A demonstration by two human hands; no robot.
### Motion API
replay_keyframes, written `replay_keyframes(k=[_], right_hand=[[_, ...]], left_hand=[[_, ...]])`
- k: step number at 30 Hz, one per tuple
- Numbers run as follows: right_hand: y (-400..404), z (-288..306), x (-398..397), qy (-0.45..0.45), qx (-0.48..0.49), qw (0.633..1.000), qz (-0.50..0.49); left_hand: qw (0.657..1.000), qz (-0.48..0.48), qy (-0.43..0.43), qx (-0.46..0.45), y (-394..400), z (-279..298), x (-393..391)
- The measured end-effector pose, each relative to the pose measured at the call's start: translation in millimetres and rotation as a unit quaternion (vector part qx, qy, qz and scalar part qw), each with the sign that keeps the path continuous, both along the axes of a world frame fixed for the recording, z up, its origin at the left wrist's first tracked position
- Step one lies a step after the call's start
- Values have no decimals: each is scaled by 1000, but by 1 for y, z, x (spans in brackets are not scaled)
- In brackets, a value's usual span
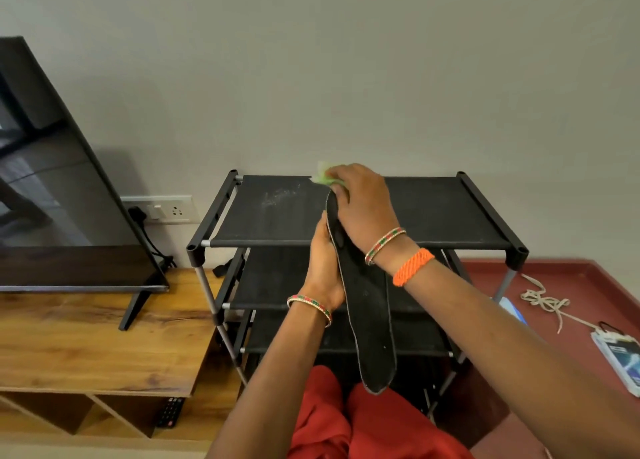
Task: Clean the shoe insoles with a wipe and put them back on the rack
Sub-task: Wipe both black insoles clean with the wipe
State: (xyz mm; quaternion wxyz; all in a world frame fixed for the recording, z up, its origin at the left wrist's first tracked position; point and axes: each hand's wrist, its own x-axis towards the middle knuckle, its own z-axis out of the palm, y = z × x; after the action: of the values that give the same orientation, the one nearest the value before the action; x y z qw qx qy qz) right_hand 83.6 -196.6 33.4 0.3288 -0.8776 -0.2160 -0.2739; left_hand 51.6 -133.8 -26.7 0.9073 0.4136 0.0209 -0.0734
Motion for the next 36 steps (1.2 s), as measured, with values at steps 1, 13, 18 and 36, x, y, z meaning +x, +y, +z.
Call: replay_keyframes(k=[1,13,18,36], right_hand=[[3,-2,-8,7,5,1000,16],[5,-17,-24,42,19,996,75],[-12,-8,17,5,-25,1000,17],[-5,-37,-39,-84,-200,970,111]], left_hand=[[1000,12,-3,8,0,0,2],[999,31,12,-23,1,-3,2],[998,-39,57,5,-3,-10,-1],[996,-6,-37,-78,47,4,2]])
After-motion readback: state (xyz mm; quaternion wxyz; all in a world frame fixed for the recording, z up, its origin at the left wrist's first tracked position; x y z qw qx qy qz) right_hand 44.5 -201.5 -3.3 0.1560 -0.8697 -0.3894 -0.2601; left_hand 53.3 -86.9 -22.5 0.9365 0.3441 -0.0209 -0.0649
